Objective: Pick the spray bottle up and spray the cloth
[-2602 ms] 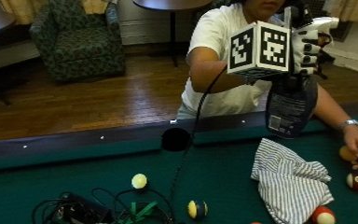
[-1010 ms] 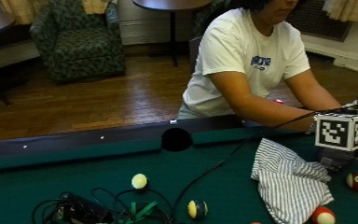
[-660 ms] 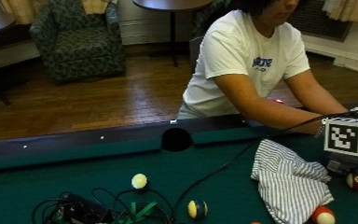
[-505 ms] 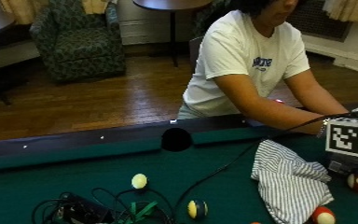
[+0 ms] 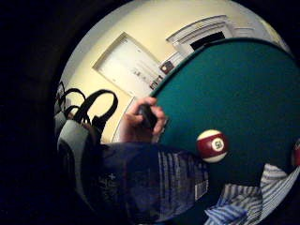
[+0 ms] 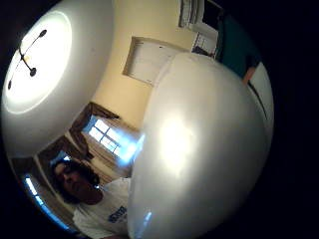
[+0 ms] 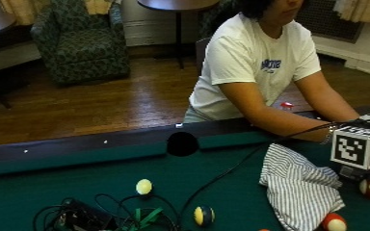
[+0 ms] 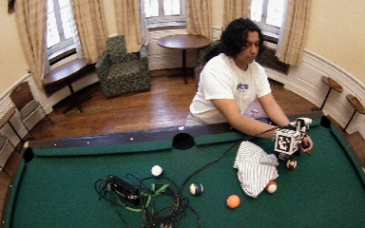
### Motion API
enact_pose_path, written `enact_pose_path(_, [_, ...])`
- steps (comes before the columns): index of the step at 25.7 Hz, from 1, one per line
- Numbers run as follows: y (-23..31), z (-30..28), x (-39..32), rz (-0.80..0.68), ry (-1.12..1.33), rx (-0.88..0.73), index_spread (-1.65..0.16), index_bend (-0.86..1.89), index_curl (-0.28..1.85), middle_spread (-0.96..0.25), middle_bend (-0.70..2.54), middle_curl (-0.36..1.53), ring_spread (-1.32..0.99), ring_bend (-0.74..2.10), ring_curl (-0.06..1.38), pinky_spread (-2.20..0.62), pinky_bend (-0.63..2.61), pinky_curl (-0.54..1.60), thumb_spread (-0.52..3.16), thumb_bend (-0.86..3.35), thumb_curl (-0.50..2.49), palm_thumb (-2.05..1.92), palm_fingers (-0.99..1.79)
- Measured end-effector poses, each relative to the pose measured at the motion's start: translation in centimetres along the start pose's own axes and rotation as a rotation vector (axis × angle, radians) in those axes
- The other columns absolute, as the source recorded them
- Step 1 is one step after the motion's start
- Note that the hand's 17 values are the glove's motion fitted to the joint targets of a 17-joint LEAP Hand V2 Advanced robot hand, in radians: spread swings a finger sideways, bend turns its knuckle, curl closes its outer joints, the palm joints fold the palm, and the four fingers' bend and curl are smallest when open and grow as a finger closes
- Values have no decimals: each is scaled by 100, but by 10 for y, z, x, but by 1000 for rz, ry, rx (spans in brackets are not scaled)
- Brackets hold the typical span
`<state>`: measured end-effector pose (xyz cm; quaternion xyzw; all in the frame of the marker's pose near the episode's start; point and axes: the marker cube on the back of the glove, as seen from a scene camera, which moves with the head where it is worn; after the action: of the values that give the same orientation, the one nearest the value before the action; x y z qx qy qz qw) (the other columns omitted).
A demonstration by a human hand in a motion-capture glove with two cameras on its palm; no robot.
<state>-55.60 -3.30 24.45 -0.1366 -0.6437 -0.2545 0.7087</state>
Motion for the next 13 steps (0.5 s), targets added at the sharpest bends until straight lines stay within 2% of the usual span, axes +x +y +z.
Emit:
enact_pose_path(7, [10, -1, 16, 29, -28, -43, -30, 17, 59, -23, 66, 51, -24, 67, 42, -29, 42, 39, 77, -5, 74, 79, 130])
enact_pose_path(13, [18, -18, 29, 63, -48, -68, -33, 23, 57, -24, 63, 49, -23, 56, 39, -14, 19, 34, 83, -4, 68, 78, 111])
